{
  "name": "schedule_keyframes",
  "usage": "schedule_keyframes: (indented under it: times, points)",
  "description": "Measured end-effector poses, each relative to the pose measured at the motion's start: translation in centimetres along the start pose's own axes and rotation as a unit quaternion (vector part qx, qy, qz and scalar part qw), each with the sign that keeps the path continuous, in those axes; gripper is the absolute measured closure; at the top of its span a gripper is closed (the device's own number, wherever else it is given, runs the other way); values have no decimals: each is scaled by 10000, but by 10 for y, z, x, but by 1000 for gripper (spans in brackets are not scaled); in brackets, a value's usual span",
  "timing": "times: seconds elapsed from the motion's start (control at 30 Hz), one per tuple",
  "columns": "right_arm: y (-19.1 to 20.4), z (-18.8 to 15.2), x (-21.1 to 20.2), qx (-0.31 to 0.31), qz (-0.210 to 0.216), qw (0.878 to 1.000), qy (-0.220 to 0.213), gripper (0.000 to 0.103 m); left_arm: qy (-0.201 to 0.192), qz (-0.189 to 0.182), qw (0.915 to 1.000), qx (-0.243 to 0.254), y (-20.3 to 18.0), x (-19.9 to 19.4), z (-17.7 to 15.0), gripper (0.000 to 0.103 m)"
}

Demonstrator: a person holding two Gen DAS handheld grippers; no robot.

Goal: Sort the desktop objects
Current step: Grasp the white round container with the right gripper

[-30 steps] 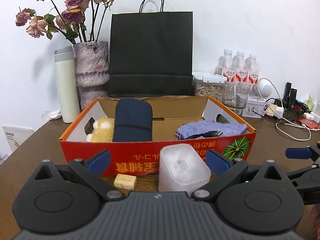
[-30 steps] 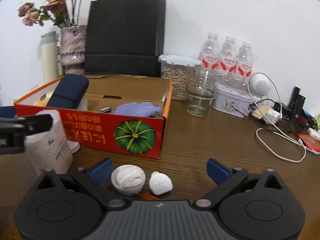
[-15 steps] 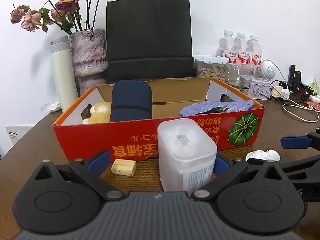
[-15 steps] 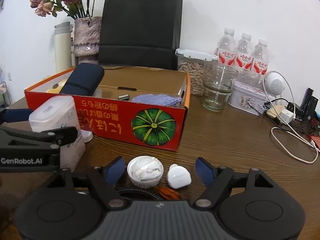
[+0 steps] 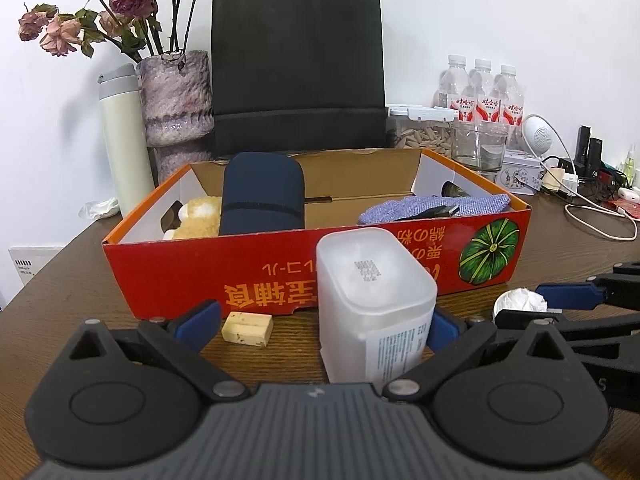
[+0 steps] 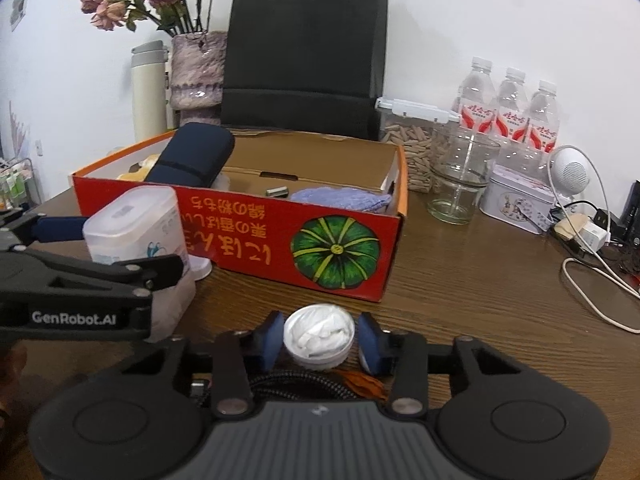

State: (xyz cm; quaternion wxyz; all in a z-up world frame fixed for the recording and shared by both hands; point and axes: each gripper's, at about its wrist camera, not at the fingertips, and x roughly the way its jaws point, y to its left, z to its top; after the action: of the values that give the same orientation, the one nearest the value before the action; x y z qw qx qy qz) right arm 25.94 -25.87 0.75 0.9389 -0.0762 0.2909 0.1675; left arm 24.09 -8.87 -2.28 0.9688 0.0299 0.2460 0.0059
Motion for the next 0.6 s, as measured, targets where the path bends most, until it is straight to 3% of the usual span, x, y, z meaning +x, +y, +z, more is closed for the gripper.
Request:
schedule_keyframes:
  times: [0.6]
  points:
    - [-7, 1, -4, 110, -94, 9996, -223, 57, 14, -4, 10000, 7, 0, 0, 0, 0]
